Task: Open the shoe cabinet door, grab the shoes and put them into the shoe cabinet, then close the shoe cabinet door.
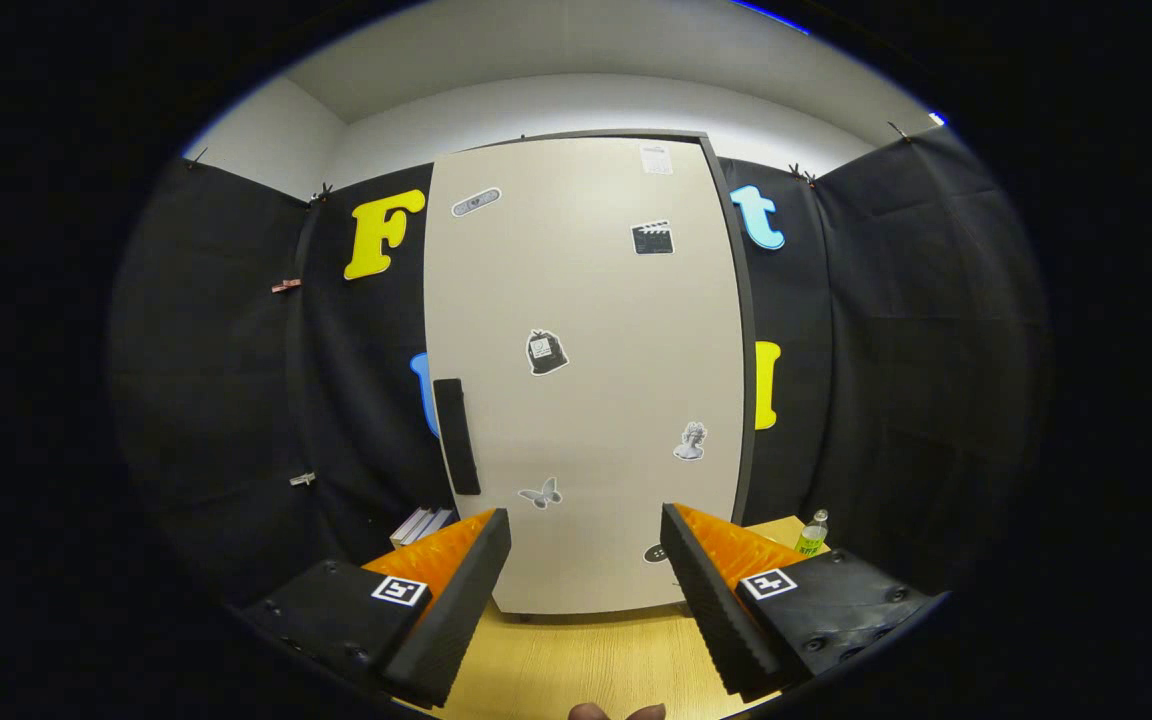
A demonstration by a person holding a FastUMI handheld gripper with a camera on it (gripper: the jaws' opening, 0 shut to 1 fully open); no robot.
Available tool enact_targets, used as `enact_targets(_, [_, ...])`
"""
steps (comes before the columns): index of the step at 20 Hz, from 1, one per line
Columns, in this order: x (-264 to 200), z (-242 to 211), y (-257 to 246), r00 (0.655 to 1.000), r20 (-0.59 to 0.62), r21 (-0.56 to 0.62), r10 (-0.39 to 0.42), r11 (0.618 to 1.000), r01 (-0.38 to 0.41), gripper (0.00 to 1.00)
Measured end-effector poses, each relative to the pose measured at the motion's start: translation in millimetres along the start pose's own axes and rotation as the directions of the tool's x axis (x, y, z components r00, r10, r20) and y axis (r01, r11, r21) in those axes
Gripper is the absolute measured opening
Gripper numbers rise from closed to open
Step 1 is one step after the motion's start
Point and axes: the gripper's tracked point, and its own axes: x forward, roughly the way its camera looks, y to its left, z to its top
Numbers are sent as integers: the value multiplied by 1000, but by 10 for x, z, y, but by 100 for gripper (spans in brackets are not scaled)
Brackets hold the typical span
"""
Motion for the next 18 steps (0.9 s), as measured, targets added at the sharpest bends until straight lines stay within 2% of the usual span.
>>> enact_targets(18, [17,-20,62,1000,-3,-10,2,1000,-2,97])
